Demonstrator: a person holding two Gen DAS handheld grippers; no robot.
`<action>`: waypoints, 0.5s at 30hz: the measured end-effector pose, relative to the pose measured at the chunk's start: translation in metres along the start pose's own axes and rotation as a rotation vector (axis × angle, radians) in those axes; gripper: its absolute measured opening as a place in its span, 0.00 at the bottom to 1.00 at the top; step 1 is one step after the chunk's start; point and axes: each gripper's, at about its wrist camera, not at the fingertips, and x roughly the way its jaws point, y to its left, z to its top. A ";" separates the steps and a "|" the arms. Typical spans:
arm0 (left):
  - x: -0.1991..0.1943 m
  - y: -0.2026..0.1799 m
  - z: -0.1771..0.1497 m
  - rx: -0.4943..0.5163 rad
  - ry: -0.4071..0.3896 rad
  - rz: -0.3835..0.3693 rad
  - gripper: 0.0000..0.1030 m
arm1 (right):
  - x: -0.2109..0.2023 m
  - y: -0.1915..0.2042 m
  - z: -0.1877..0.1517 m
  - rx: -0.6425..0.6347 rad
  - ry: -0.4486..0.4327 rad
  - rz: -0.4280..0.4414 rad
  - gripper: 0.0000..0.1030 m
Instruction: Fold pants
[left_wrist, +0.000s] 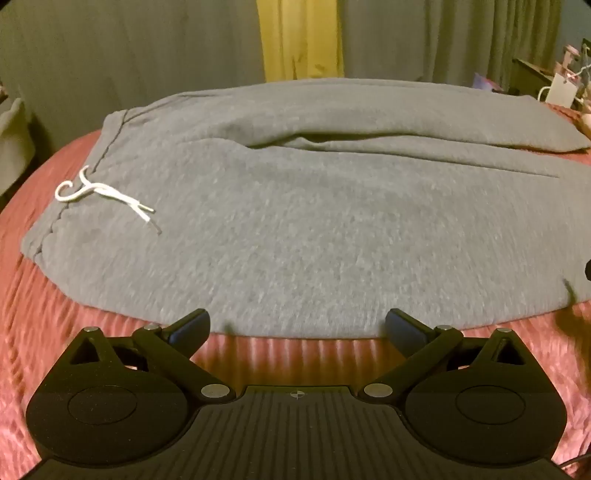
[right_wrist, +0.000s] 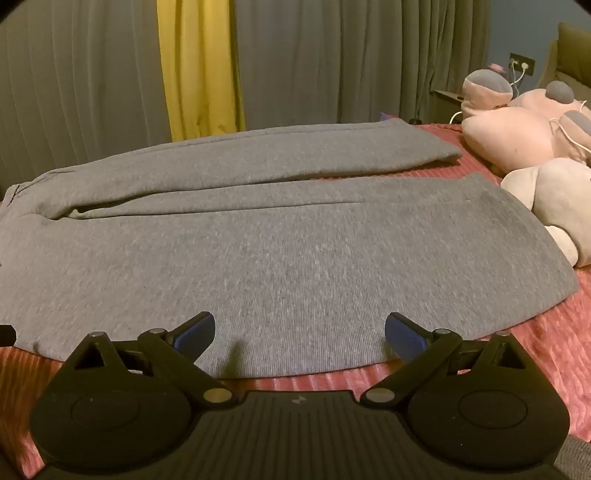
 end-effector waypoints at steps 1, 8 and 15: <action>0.000 -0.002 0.000 0.005 0.000 0.002 1.00 | 0.000 0.000 0.000 0.000 -0.001 0.000 0.96; -0.001 0.006 -0.006 -0.020 -0.012 -0.009 1.00 | 0.002 0.001 0.000 0.004 -0.001 -0.001 0.96; -0.001 0.005 -0.003 -0.023 0.004 0.000 1.00 | 0.001 -0.003 0.001 0.013 0.003 -0.001 0.96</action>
